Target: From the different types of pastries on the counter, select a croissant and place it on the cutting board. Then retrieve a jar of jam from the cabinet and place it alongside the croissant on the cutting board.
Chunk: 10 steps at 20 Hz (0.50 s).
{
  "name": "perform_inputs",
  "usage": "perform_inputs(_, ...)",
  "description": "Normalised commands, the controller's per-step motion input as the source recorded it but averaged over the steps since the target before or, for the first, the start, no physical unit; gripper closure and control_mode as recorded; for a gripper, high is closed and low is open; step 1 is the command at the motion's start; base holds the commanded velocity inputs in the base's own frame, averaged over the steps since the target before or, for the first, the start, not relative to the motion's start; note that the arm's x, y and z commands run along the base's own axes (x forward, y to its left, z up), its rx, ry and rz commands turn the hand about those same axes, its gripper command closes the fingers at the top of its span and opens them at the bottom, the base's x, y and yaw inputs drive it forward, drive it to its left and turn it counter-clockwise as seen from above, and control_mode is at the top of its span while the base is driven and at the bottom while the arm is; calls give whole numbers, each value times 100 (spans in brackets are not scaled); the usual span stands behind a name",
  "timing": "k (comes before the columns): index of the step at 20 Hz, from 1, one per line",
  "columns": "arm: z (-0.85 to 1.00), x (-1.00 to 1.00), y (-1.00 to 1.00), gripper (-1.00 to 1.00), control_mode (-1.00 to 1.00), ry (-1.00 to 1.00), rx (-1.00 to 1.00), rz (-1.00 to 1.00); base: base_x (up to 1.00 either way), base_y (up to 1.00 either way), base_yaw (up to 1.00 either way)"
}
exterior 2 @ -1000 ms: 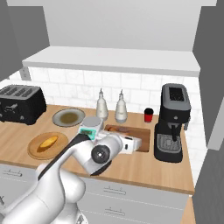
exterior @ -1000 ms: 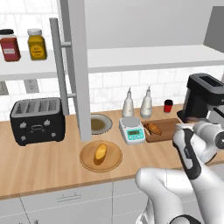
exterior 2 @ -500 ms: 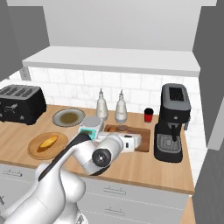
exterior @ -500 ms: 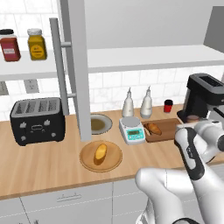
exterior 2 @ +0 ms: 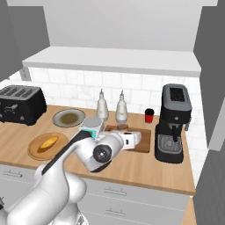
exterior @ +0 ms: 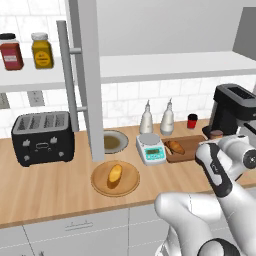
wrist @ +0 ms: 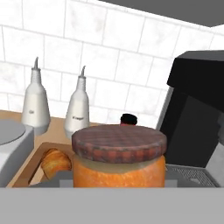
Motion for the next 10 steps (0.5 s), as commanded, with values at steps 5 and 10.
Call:
perform_inputs(5, -30, 4, 9, 100, -100, 2, 0, 0, 0, 0, 0)
perform_inputs(10, -25, 23, 35, 100, -100, 0, -2, 0, 0, 0, 0)
